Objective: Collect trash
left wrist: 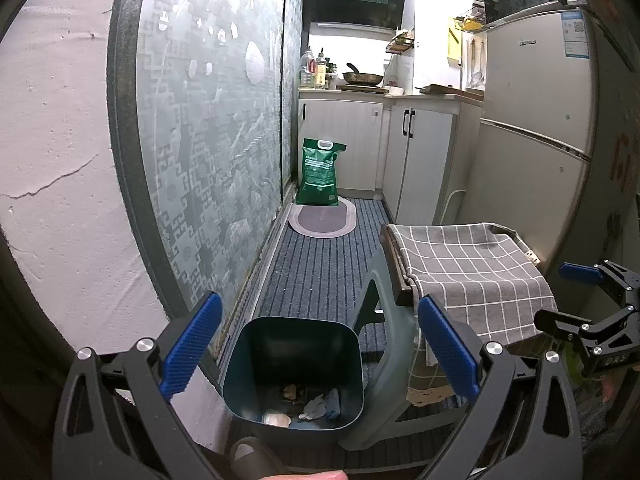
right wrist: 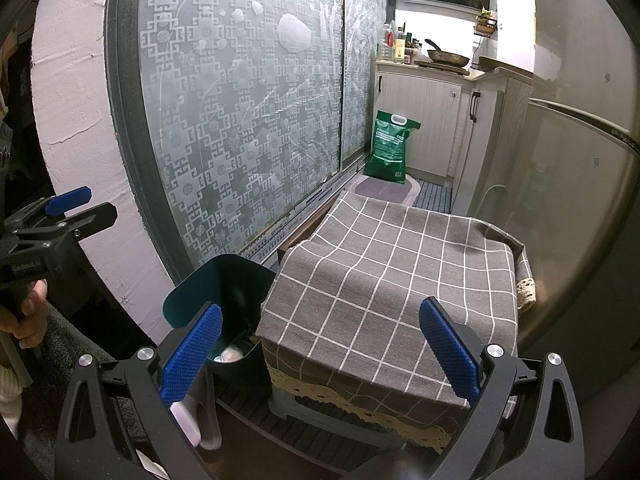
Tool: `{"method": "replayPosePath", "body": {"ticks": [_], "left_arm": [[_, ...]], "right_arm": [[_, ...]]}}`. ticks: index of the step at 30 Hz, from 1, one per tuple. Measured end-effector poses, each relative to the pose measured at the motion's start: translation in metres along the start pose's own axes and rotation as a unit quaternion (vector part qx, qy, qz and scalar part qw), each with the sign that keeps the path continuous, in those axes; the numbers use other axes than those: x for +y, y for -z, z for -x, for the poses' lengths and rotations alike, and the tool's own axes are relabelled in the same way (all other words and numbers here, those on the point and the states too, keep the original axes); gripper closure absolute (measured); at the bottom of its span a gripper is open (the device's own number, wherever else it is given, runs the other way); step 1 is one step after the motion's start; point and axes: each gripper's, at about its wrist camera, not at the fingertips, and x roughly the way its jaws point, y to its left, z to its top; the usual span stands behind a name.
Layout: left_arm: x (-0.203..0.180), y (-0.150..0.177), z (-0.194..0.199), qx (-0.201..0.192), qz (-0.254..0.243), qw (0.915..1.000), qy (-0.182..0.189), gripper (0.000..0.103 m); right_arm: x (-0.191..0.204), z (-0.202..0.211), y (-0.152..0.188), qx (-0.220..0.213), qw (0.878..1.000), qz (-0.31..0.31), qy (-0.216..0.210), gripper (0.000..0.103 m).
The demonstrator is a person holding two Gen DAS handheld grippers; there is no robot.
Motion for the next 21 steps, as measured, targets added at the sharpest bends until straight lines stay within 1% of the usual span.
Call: {"method": "replayPosePath", "body": {"ticks": [21], "left_arm": [[0.0019, -0.0005, -0.0018, 0.003, -0.003, 1.0, -0.001, 0.003]], "right_arm": [[0.0007, 0.0001, 0.0003, 0.0, 1.0, 0.001, 0.0, 0.003]]}}
